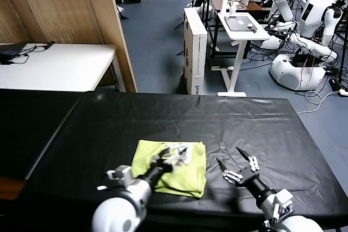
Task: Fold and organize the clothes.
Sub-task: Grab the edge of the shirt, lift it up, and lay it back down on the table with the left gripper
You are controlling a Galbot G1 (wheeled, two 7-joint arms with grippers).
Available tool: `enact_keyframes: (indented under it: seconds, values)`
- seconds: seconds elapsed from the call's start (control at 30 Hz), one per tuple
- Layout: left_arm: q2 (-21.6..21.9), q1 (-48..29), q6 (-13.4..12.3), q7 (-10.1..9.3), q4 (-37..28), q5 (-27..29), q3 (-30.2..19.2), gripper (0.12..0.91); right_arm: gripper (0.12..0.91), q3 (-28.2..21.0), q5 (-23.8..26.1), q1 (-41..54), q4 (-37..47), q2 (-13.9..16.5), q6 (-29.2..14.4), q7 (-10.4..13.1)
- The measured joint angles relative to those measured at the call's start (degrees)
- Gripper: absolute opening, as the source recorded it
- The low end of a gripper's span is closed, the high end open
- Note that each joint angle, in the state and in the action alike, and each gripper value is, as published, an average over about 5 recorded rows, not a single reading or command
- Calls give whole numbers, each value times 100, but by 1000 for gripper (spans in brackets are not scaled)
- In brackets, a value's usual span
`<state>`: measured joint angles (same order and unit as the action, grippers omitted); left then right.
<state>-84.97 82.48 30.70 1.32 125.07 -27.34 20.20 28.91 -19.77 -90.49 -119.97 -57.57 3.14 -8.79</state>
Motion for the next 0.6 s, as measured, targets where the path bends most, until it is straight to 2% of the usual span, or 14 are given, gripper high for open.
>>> enact_keyframes:
  seconds: [0.1, 0.27, 0.43, 0.6]
  values:
    - [230, 167, -583, 182, -100, 354, 335, 907, 907, -242, 124, 246, 134, -39, -13, 177]
    - [305, 475, -1310, 259, -249, 838, 605, 907, 907, -649, 485, 633, 390, -230, 78, 326]
    - [227, 678, -1788, 284, -278, 1153, 683, 907, 907, -1024, 789, 1085, 753, -479, 222, 576]
    - [179, 826, -2141, 336, -291, 1479, 765, 907, 907, -1331, 1018, 1495, 1196, -667, 310, 679]
